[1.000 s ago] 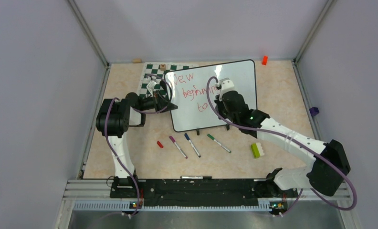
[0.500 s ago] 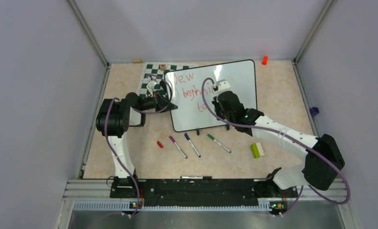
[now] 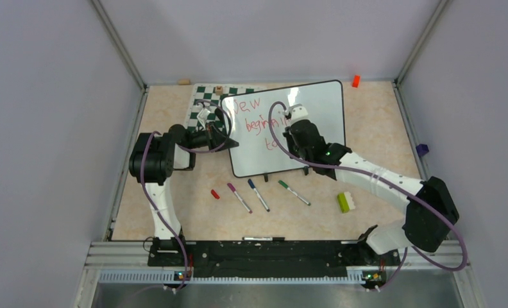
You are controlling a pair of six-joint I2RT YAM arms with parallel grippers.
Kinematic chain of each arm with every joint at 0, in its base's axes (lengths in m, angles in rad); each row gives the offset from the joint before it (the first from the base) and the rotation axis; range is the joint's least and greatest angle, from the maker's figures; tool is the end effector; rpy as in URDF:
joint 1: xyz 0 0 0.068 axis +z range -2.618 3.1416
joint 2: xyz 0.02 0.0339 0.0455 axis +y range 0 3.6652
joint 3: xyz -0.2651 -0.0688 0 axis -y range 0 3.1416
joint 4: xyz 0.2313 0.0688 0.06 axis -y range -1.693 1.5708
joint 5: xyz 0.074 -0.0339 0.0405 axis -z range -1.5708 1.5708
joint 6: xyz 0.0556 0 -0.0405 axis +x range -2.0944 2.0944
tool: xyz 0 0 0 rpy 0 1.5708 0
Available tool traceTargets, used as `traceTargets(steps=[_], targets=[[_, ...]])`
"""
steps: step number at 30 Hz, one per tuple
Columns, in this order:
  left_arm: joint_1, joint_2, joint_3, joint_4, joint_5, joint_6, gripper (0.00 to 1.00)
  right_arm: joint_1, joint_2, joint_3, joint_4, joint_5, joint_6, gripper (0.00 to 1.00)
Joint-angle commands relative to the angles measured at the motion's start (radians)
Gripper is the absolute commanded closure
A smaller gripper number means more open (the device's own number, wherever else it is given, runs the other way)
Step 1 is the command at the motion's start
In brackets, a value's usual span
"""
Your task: Write a sentence on the whiteboard
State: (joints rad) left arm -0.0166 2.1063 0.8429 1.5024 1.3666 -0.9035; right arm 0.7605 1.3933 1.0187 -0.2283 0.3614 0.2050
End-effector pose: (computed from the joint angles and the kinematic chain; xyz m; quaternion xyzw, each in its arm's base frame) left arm 0.3643 -0.0605 0.1594 0.2429 0.6458 -0.6202 0.3732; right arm 0.2412 0.2023 0.2742 -0.1583 0.8603 0.0716 0.4792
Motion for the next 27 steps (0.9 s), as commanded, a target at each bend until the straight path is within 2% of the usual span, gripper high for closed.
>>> traceTargets(steps=[1,18,27], targets=[[0.008,-0.003,-0.009,0.116,0.055,0.146,1.00,-0.007,0.024,0.061,0.018,0.007,-0.003,1.00],[0.008,-0.001,-0.009,0.116,0.055,0.146,1.00,-0.007,0.033,0.055,-0.051,-0.059,-0.029,1.00],[0.008,-0.002,-0.010,0.115,0.055,0.146,1.00,-0.008,0.043,0.084,-0.073,0.035,-0.030,1.00]])
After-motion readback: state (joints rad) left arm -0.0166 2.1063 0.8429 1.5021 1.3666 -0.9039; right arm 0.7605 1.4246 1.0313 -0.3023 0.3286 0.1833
